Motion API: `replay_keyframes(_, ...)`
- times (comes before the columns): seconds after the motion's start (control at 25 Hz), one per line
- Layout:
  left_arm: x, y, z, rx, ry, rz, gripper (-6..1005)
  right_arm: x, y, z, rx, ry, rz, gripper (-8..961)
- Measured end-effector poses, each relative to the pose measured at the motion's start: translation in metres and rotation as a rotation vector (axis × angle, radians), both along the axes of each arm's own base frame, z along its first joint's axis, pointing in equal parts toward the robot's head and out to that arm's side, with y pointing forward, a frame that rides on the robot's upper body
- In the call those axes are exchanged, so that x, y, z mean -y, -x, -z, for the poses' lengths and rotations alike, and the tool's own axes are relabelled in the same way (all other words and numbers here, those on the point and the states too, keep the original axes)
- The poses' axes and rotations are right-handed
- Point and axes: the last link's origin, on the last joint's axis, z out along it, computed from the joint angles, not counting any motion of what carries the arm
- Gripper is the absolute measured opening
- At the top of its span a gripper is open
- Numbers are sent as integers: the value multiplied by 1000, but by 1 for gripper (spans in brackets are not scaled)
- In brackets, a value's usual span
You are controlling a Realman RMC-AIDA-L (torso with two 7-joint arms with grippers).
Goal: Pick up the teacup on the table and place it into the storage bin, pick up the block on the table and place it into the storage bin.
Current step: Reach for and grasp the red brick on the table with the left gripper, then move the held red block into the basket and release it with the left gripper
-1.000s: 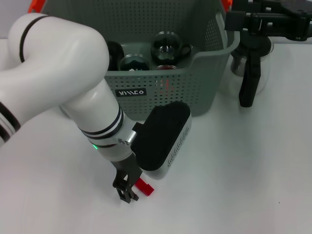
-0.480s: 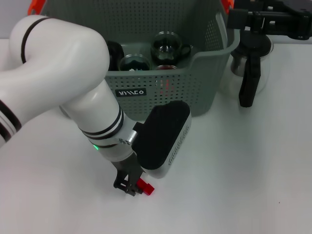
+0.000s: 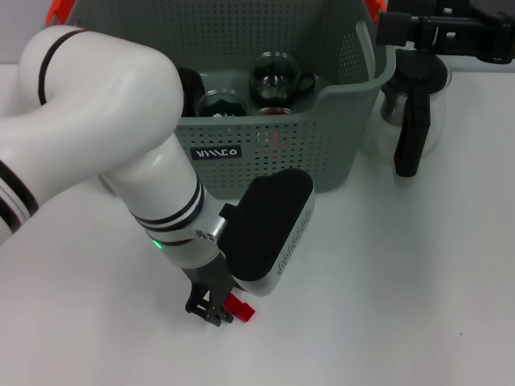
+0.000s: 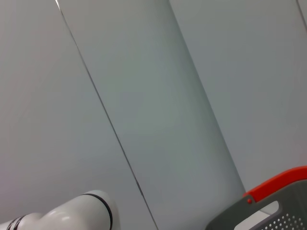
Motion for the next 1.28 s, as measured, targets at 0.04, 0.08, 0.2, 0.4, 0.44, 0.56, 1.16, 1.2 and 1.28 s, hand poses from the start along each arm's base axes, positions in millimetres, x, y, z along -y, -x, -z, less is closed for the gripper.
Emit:
replay_keyframes(0.04,0,0,0,0,0,0,454,0,0,0,0,-1,-1,946)
replay_keyframes(0.08,0,0,0,0,0,-1,454,0,0,0,0,-3,-2,946)
replay_keyframes(0.2,-1,0,1,-1,1,-3,453,0,0,0,1,-5,-3,946)
replay_keyframes(0.4,-1,2,2,-6,2,-4,450,0,0,-1,0,-9,-2,947)
replay_keyframes(0.44,-1,2,2,-5,2,-5,450,0,-1,-1,-1,-10,-2,947)
replay_keyframes(0.56,-2,1,2,-5,2,-4,436,-1,-1,-1,-1,-12,-2,947)
replay_keyframes(1.16,-6,0,2,-16,-8,-6,234,-2,-2,-4,-7,-28,0,947)
replay_keyframes(1.2,-6,1,2,-20,-6,-8,183,-2,-2,-4,-7,-29,0,947)
replay_keyframes(1.28,-7,1,3,-28,-1,-12,182,-1,-2,-4,-8,-29,1,947)
